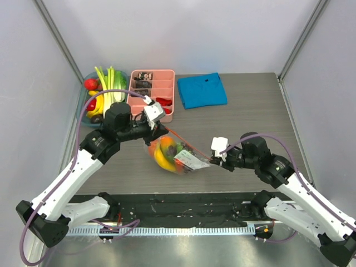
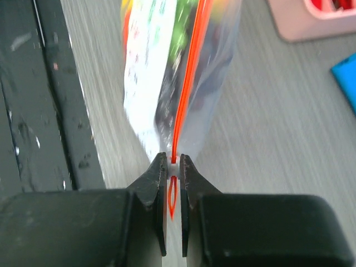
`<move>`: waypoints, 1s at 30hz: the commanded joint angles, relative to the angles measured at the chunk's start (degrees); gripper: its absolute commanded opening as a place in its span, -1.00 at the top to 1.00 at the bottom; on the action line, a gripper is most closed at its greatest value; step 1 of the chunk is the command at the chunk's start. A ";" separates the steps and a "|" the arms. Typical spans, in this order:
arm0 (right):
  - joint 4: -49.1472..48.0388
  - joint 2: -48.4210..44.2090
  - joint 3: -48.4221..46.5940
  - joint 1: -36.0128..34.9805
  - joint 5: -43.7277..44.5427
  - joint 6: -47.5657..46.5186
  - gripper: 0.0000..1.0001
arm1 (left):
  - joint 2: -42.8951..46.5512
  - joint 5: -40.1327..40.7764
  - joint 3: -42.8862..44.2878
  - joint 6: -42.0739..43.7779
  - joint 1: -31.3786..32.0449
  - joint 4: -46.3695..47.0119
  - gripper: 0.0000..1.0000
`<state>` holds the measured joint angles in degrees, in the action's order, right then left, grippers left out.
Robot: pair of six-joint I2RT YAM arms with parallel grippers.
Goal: Place the food in the zip-top bag and seal the zipper
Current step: Zip the zipper food storage bag at the center of the board, then place the zipper food storage bag at the center of the board.
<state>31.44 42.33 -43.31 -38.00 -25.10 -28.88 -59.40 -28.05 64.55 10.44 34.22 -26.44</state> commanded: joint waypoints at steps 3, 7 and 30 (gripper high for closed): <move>13.47 -4.09 3.58 1.08 5.24 -4.34 0.98 | 1.13 0.99 1.71 -1.56 -3.10 8.24 1.00; 13.64 -3.57 2.88 1.09 5.41 -4.51 0.96 | -0.10 -0.94 2.24 -1.30 -3.10 8.07 1.00; 3.37 27.72 -25.94 0.65 -6.97 7.96 -0.20 | -8.72 -12.11 8.13 1.34 -0.91 3.06 0.99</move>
<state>37.76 68.40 -66.48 -37.01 -27.24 -23.70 -67.90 -38.24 69.43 11.38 32.64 -26.65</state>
